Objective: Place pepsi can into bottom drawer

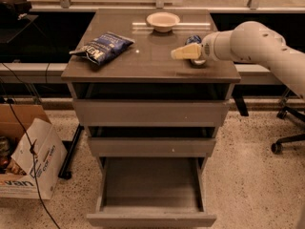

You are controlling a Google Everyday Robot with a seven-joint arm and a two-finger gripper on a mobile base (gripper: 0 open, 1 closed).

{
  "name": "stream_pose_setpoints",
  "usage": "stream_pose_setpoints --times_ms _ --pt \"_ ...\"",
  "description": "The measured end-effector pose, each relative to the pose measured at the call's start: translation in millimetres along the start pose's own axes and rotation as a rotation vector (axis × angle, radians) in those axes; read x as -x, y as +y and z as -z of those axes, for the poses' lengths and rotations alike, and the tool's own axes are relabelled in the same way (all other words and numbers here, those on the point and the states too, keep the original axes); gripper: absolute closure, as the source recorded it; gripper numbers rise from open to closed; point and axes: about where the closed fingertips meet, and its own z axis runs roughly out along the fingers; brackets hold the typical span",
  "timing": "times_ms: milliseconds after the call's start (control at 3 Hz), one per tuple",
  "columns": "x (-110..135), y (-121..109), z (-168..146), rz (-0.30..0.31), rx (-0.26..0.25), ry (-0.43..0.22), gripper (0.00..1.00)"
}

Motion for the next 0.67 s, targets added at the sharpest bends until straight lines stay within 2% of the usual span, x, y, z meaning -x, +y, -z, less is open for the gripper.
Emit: stream_pose_setpoints --times_ms 333,667 --pt "-5.3 -12.8 -20.5 -0.048 -0.003 0.012 0.25" --pt "-11.4 -18.5 -26.5 -0.076 -0.014 0.024 0.49"
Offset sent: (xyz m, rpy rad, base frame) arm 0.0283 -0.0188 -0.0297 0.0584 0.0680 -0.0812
